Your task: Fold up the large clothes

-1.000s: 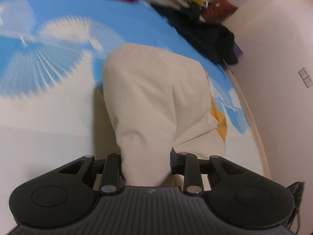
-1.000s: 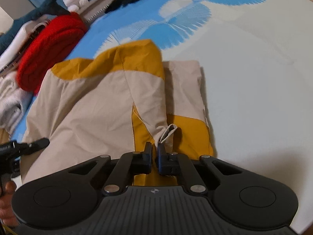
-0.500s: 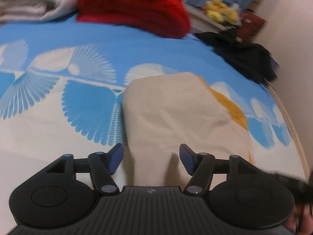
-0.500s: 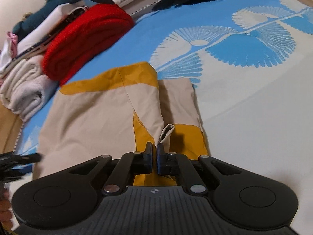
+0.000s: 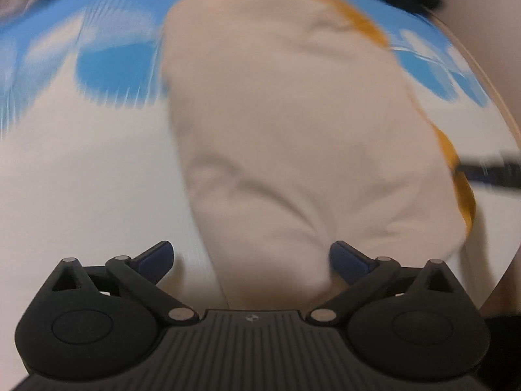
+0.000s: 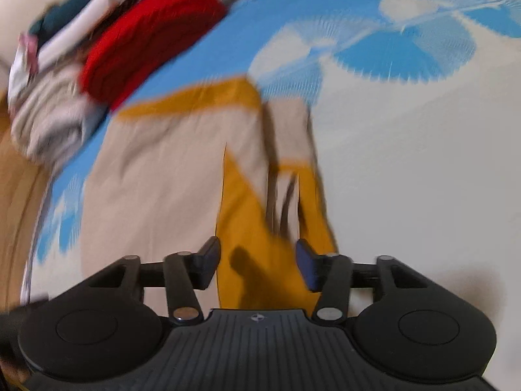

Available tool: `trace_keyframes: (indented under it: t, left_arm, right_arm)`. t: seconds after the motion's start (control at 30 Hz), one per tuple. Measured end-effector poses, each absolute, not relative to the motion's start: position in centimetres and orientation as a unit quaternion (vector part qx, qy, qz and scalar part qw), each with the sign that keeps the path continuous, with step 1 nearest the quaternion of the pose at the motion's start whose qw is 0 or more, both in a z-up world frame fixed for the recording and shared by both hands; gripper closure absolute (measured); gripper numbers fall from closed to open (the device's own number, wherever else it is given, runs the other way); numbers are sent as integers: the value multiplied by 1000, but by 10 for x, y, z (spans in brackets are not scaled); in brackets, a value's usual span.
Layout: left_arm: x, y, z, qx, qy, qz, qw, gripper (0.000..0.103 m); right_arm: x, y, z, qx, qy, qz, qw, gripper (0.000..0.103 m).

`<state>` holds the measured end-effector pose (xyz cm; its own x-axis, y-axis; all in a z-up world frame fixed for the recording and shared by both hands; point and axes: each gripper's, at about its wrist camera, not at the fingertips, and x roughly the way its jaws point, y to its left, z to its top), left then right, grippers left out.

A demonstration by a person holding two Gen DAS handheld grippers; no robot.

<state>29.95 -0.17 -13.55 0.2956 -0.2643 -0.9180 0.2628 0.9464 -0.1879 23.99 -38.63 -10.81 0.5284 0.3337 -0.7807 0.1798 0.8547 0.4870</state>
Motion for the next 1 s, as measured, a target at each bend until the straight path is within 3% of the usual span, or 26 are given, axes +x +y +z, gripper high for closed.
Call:
trace_keyframes:
  t: [0.07, 0.1, 0.13, 0.2, 0.4, 0.53, 0.6, 0.7, 0.77, 0.87, 0.9, 1.0]
  left_arm:
    - [302, 2, -149, -74, 588, -167, 788, 6]
    - [303, 7, -153, -110, 584, -175, 785, 22]
    - [304, 8, -154, -129, 575, -174, 789, 23]
    - [306, 6, -152, -116, 559, -174, 802, 30]
    - [304, 4, -134, -79, 537, -195, 817, 31]
    - [303, -4, -113, -35, 519, -191, 832, 30]
    - [296, -15, -125, 42, 522, -192, 830, 17]
    - [284, -23, -108, 80, 499, -160, 848, 19]
    - [262, -31, -74, 104, 443, -138, 880, 18]
    - [213, -40, -22, 129, 346, -120, 922, 9]
    - [194, -44, -8, 133, 314, -106, 934, 4]
    - [135, -49, 24, 122, 240, -85, 959, 2]
  right_arm:
    - [232, -380, -118, 248, 512, 57, 821, 50]
    - [229, -378, -122, 235, 522, 53, 818, 54]
    - [226, -376, -126, 223, 529, 48, 817, 62]
    - [224, -375, -130, 228, 527, 47, 817, 93]
    - [225, -381, -118, 252, 485, 26, 837, 98]
    - [224, -370, -116, 208, 499, 41, 840, 94]
    - [222, -368, -117, 177, 510, 39, 841, 91]
    - [219, -373, -124, 145, 535, 1, 832, 90]
    - [209, -377, -106, 134, 507, -32, 851, 89]
    - [185, -377, -55, 125, 415, -48, 900, 79]
    - [173, -372, -36, 115, 379, -53, 917, 71]
    - [125, -351, 12, 94, 286, -56, 952, 50]
